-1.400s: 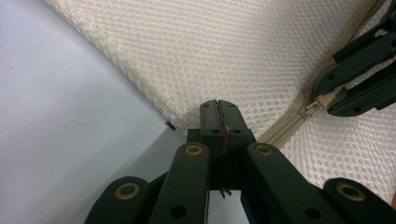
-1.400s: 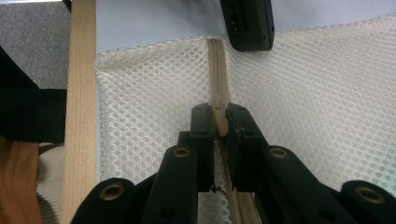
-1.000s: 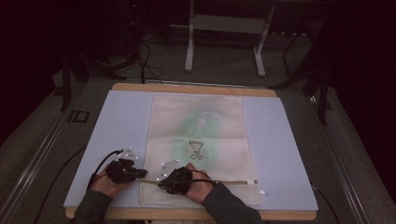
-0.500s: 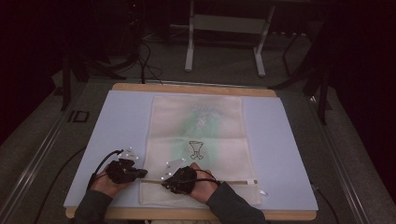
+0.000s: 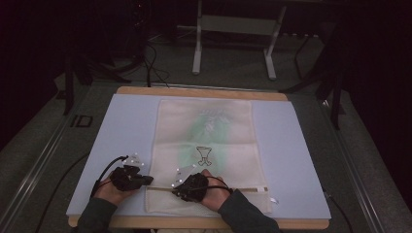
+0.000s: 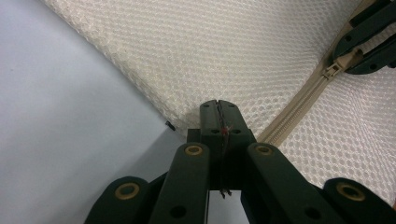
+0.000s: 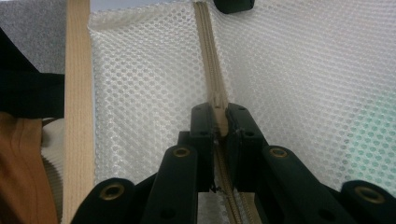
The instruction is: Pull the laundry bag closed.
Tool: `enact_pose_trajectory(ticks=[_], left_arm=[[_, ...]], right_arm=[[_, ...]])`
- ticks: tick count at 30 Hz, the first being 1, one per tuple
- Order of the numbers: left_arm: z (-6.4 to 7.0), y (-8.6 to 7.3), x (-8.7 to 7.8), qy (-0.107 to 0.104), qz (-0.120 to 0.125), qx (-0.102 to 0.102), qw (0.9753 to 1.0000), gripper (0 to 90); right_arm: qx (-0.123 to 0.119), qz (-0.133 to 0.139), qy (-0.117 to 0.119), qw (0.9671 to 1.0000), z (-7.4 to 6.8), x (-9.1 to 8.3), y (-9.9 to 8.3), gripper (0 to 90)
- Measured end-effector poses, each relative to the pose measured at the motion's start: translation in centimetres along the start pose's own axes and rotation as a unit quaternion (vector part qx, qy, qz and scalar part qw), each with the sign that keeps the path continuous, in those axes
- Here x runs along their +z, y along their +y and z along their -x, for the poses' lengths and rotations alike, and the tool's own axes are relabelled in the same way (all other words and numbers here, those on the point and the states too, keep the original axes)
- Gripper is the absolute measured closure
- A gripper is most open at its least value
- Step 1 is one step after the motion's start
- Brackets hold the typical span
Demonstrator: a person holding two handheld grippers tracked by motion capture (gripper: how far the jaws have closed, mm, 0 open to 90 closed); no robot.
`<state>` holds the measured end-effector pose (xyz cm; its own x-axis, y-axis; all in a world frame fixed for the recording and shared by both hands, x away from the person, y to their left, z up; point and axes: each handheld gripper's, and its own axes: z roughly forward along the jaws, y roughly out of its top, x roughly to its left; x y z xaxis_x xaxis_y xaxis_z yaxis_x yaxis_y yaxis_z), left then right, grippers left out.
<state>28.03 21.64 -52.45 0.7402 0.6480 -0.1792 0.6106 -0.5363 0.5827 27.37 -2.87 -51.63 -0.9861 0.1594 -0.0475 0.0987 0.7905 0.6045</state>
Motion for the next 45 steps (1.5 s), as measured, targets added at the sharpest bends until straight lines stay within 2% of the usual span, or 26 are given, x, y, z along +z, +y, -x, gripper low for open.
enact_pose_trajectory(ticks=[45], left_arm=[[0.0,0.0,0.0,-0.002,-0.001,-0.003,1.0,90.0]], right_arm=[[0.002,-0.018,0.003,0.9998,0.6,-1.6,-2.1,82.4]])
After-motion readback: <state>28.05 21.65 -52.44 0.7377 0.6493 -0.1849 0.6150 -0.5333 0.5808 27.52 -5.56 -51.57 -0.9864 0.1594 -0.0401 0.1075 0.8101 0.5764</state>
